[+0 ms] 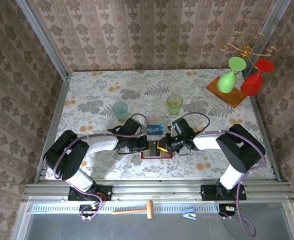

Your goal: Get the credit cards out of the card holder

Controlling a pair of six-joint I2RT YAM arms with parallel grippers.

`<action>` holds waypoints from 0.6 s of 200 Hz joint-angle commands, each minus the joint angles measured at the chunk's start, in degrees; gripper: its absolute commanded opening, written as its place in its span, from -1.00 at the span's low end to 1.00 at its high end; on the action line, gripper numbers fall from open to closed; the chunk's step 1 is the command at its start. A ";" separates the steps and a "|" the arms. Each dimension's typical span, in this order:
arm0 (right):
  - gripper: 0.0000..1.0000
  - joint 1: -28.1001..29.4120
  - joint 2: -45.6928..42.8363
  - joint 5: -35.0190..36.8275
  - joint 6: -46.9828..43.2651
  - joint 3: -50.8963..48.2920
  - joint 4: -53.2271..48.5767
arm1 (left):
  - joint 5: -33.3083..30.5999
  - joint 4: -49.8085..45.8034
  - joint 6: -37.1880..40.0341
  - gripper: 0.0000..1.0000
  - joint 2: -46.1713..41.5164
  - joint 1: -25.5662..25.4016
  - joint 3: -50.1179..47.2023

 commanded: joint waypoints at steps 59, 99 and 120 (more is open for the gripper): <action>-0.68 -3.22 -6.96 0.94 -3.93 -3.24 -6.14 | -0.78 -2.73 1.17 -0.91 0.80 -0.50 0.41; -0.75 -3.77 -10.90 1.58 -6.47 -2.81 -10.88 | -1.44 -2.64 0.67 -0.91 0.08 -0.96 -0.05; -0.78 -4.03 -13.10 1.86 -7.63 -2.39 -13.12 | -1.71 -2.32 0.23 -0.91 -0.16 -1.31 -0.48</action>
